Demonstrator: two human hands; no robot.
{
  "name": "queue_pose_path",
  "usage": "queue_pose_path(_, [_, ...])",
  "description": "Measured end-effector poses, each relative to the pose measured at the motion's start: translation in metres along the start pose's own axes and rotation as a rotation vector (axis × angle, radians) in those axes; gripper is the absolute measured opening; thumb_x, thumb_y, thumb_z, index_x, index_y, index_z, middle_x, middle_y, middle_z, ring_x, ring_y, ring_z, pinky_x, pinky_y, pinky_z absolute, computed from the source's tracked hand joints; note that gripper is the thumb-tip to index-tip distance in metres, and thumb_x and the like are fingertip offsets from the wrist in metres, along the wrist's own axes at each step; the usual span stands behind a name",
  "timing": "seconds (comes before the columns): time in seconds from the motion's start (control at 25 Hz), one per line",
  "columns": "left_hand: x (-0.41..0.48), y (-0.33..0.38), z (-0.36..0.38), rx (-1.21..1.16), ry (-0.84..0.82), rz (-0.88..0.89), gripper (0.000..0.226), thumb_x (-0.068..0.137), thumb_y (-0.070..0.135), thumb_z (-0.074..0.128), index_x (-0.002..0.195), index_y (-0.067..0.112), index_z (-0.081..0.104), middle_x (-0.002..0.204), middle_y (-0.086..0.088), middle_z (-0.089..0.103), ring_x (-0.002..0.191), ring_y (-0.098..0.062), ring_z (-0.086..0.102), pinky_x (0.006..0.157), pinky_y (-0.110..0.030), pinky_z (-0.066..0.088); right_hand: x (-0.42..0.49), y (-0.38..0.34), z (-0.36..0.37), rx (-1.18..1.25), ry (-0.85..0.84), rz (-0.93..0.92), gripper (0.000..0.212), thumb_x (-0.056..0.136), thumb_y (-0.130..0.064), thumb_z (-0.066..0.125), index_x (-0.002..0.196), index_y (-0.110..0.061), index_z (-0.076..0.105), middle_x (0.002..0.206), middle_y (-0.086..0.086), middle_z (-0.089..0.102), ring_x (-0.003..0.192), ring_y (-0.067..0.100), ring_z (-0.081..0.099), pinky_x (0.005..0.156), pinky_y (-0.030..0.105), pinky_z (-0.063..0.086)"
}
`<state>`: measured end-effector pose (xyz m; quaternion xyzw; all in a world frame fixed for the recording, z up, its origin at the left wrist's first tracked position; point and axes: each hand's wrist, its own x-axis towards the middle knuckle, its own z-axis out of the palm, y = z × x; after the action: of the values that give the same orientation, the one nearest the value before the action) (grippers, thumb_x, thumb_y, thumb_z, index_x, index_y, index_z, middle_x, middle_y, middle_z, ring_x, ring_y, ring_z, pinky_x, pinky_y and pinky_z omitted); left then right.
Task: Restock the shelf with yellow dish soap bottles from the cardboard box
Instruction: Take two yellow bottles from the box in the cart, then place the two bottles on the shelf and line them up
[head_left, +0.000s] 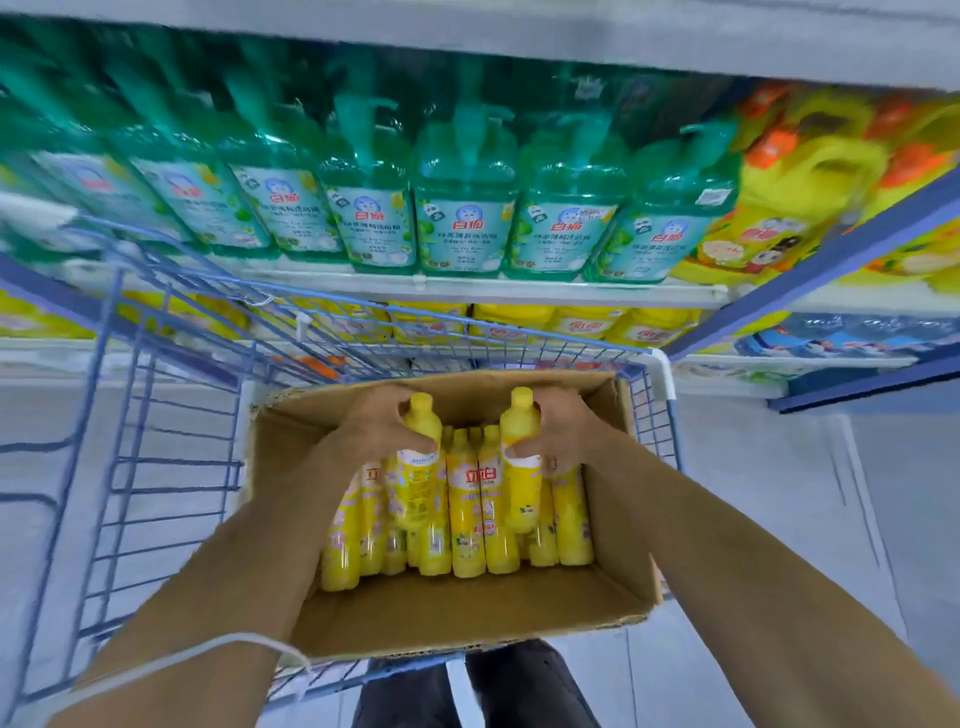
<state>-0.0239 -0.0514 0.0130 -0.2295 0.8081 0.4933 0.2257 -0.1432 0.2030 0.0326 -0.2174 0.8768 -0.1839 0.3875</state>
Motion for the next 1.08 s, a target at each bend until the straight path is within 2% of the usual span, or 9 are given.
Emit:
queue_pose_path(0.08, [-0.014, 0.036, -0.019, 0.025, 0.016, 0.08, 0.045, 0.049, 0.034, 0.097, 0.088, 0.023, 0.075, 0.091, 0.001, 0.076, 0.086, -0.015, 0.071, 0.081, -0.037, 0.058, -0.015, -0.022, -0.028, -0.007, 0.031, -0.088, 0.047, 0.06, -0.045, 0.094, 0.093, -0.027, 0.064, 0.097, -0.003, 0.066, 0.093, 0.016, 0.061, 0.074, 0.021, 0.038])
queue_pose_path(0.16, [-0.024, 0.066, -0.037, 0.008, 0.029, 0.145, 0.059, 0.043, 0.04, 0.095, 0.094, 0.019, 0.075, 0.097, -0.005, 0.077, 0.092, -0.02, 0.072, 0.086, -0.046, 0.059, -0.026, -0.043, -0.055, -0.032, 0.07, -0.144, 0.042, 0.061, -0.045, 0.094, 0.078, -0.032, 0.058, 0.09, -0.001, 0.064, 0.086, 0.017, 0.06, 0.07, 0.027, 0.037])
queue_pose_path(0.28, [-0.045, 0.117, -0.07, -0.007, 0.045, 0.254, 0.067, 0.043, 0.042, 0.096, 0.099, 0.013, 0.075, 0.103, -0.011, 0.075, 0.097, -0.024, 0.073, 0.089, -0.053, 0.058, -0.048, -0.077, -0.101, -0.032, 0.158, -0.181, 0.049, 0.06, -0.048, 0.094, 0.089, -0.018, 0.068, 0.097, 0.004, 0.071, 0.092, 0.02, 0.066, 0.076, 0.035, 0.049])
queue_pose_path(0.36, [-0.062, 0.152, -0.096, 0.002, 0.069, 0.332, 0.058, 0.05, 0.035, 0.096, 0.098, 0.012, 0.076, 0.098, -0.008, 0.077, 0.094, -0.023, 0.074, 0.087, -0.054, 0.058, -0.067, -0.103, -0.136, -0.019, 0.206, -0.215, 0.048, 0.065, -0.038, 0.094, 0.096, -0.012, 0.069, 0.098, 0.004, 0.072, 0.091, 0.017, 0.066, 0.076, 0.032, 0.049])
queue_pose_path(0.52, [-0.104, 0.218, -0.143, 0.026, 0.167, 0.487, 0.046, 0.056, 0.018, 0.096, 0.096, 0.009, 0.075, 0.092, -0.012, 0.077, 0.087, -0.022, 0.073, 0.084, -0.054, 0.058, -0.111, -0.158, -0.195, -0.066, 0.375, -0.313, 0.042, 0.064, -0.039, 0.094, 0.084, -0.021, 0.062, 0.079, -0.006, 0.063, 0.072, 0.011, 0.057, 0.056, 0.019, 0.038])
queue_pose_path(0.72, [-0.153, 0.284, -0.185, 0.028, 0.23, 0.641, 0.042, 0.061, 0.008, 0.094, 0.098, 0.008, 0.073, 0.097, -0.007, 0.077, 0.092, -0.018, 0.074, 0.089, -0.043, 0.059, -0.157, -0.212, -0.24, -0.073, 0.49, -0.424, 0.042, 0.062, -0.04, 0.094, 0.081, -0.022, 0.062, 0.076, -0.009, 0.061, 0.068, 0.007, 0.053, 0.055, 0.021, 0.036])
queue_pose_path(0.84, [-0.17, 0.318, -0.201, 0.07, 0.256, 0.754, 0.041, 0.061, 0.003, 0.092, 0.096, 0.0, 0.071, 0.1, -0.017, 0.075, 0.089, -0.019, 0.072, 0.09, -0.046, 0.058, -0.17, -0.228, -0.262, -0.037, 0.574, -0.444, 0.05, 0.056, -0.047, 0.095, 0.085, -0.018, 0.066, 0.084, -0.001, 0.07, 0.073, 0.013, 0.06, 0.062, 0.03, 0.046])
queue_pose_path(0.96, [-0.179, 0.349, -0.217, 0.116, 0.271, 0.823, 0.042, 0.059, 0.009, 0.093, 0.093, -0.002, 0.07, 0.098, -0.022, 0.073, 0.086, -0.022, 0.07, 0.089, -0.055, 0.056, -0.182, -0.236, -0.291, -0.024, 0.643, -0.488, 0.059, 0.05, -0.055, 0.093, 0.084, -0.013, 0.068, 0.086, 0.009, 0.071, 0.075, 0.021, 0.062, 0.067, 0.041, 0.052])
queue_pose_path(1.08, [-0.187, 0.384, -0.226, 0.171, 0.362, 0.881, 0.044, 0.055, 0.024, 0.092, 0.086, 0.003, 0.068, 0.087, -0.017, 0.072, 0.077, -0.017, 0.063, 0.08, -0.054, 0.055, -0.198, -0.241, -0.327, -0.008, 0.683, -0.549, 0.056, 0.052, -0.054, 0.093, 0.081, -0.013, 0.068, 0.075, 0.004, 0.07, 0.064, 0.01, 0.055, 0.06, 0.033, 0.044])
